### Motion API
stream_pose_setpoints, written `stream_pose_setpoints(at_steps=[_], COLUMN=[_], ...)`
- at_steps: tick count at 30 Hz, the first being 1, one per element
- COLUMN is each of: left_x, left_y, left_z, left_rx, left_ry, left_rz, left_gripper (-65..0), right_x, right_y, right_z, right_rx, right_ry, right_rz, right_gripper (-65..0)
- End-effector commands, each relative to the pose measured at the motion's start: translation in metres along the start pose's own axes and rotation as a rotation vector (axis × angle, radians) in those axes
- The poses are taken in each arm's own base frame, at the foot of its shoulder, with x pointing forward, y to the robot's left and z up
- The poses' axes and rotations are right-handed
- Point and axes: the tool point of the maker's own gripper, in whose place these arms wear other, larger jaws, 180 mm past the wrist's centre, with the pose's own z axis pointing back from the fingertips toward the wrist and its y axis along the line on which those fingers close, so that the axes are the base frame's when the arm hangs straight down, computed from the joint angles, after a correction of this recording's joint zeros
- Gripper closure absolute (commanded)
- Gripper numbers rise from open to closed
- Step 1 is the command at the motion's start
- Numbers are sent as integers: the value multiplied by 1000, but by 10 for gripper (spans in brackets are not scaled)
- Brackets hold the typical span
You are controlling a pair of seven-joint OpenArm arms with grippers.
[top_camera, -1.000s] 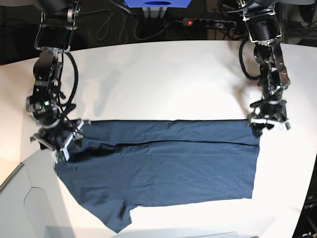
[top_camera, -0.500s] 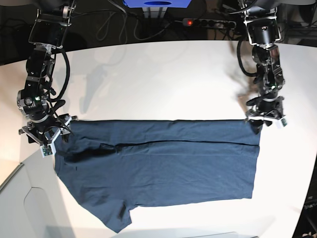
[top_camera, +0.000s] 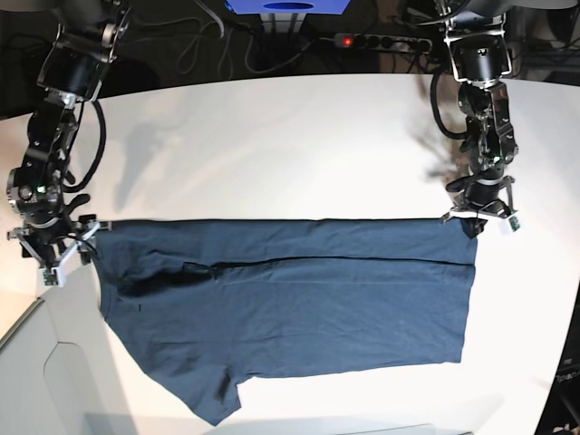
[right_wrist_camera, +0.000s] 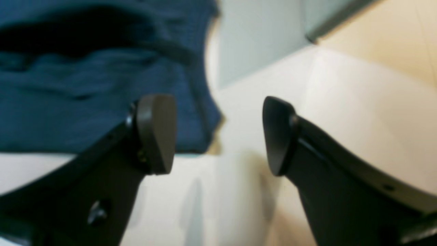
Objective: Fold the T-shirt properly
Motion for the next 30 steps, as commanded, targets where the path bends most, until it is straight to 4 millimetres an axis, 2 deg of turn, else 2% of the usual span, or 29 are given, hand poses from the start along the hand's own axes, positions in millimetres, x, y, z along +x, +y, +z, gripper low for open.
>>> stream_pose_setpoints(at_steps=[1, 9, 13, 20, 22, 24, 27, 29, 30], left_x=[6, 4, 3, -7, -7, -7, -2, -1, -1], left_y=[2, 3, 3, 9, 9, 10, 15, 16, 16], left_z=[0, 0, 0, 5, 5, 5, 5, 5, 5], left_rx=[3, 6, 6, 16, 17, 18, 25, 26, 26], left_ry=[0, 6, 7, 28, 27, 30, 24, 25, 25], left_rz=[-5, -7, -7, -11, -12, -14, -27, -29, -29], left_gripper=[0, 0, 0, 0, 0, 0, 0, 0, 0], right_x=[13, -24, -29, -46, -47, -49, -52, -54, -55], right_y=[-5, 18, 29, 32, 28, 28, 28, 27, 27], right_z=[0, -18, -28, -45, -44, -44, -44, -44, -43], right_rx=[10, 140, 174, 203, 198, 199, 199, 197, 196], right_ry=[-35, 67, 47, 72, 73, 78, 86, 93, 95], right_rz=[15, 54, 17, -37, -33, -33, -32, -32, -30], right_gripper=[-380, -380, -380, -370, -336, -274, -138, -8, 0])
